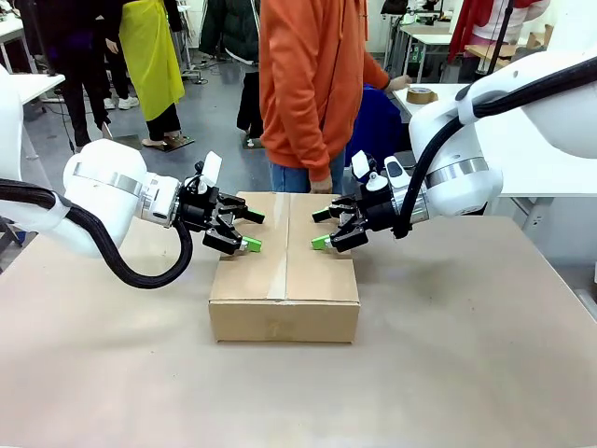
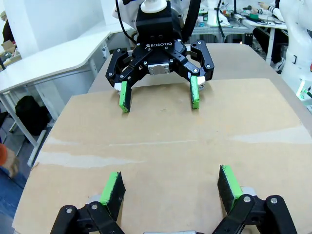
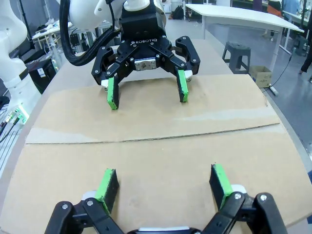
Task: Pack the gift set into the box.
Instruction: Press and hold the closed box until the human finishes sealing it.
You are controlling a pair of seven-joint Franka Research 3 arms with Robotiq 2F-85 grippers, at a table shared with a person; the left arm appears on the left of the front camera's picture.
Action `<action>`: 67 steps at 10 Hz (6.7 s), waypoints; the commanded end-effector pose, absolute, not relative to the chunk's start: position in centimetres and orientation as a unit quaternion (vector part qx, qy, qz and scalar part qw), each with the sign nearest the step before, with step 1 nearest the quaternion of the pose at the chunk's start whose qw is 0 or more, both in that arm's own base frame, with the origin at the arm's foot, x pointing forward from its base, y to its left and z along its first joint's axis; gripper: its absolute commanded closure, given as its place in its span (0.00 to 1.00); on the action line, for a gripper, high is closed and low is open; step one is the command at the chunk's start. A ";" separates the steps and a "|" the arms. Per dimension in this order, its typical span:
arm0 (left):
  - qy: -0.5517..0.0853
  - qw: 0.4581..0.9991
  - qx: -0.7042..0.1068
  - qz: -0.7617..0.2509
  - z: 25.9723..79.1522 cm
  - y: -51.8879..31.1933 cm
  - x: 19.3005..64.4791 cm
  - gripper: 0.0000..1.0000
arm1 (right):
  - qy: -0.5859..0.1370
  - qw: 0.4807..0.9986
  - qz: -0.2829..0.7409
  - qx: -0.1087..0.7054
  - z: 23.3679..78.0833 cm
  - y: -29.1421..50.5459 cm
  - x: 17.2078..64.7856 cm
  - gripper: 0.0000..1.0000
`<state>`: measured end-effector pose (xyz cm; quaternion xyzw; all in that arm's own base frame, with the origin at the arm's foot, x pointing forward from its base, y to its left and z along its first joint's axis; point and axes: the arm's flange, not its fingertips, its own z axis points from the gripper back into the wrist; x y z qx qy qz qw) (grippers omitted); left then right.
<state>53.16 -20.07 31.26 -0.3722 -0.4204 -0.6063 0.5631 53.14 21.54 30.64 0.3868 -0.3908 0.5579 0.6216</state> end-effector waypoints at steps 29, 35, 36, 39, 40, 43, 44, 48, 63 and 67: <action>-0.425 0.564 -0.371 -0.603 31.0 -20.1 53.0 0.00 | -0.389 0.624 0.557 0.386 30.4 21.5 53.1 0.00; -0.425 0.564 -0.371 -0.603 31.0 -20.1 53.0 0.00 | -0.389 0.624 0.557 0.386 30.4 21.5 53.1 0.00; -0.425 0.564 -0.371 -0.603 31.0 -20.1 53.0 0.00 | -0.389 0.624 0.557 0.386 30.4 21.5 53.1 0.00; -0.425 0.564 -0.371 -0.603 31.0 -20.1 53.0 0.00 | -0.389 0.624 0.557 0.386 30.4 21.5 53.1 0.00; -0.425 0.564 -0.371 -0.603 31.0 -20.1 53.0 0.00 | -0.389 0.624 0.557 0.386 30.4 21.5 53.1 0.00; -0.425 0.564 -0.371 -0.603 31.0 -20.1 53.0 0.00 | -0.389 0.624 0.557 0.386 30.4 21.5 53.1 0.00; -0.425 0.564 -0.371 -0.603 31.0 -20.1 53.0 0.00 | -0.389 0.624 0.557 0.386 30.4 21.5 53.1 0.00; -0.425 0.564 -0.371 -0.603 31.0 -20.1 53.0 0.00 | -0.389 0.624 0.557 0.386 30.4 21.5 53.1 0.00; -0.425 0.564 -0.371 -0.603 31.0 -20.1 53.0 0.00 | -0.389 0.624 0.557 0.386 30.4 21.5 53.1 0.00; -0.425 0.564 -0.371 -0.603 31.0 -20.1 53.0 0.00 | -0.389 0.624 0.557 0.386 30.4 21.5 53.1 0.00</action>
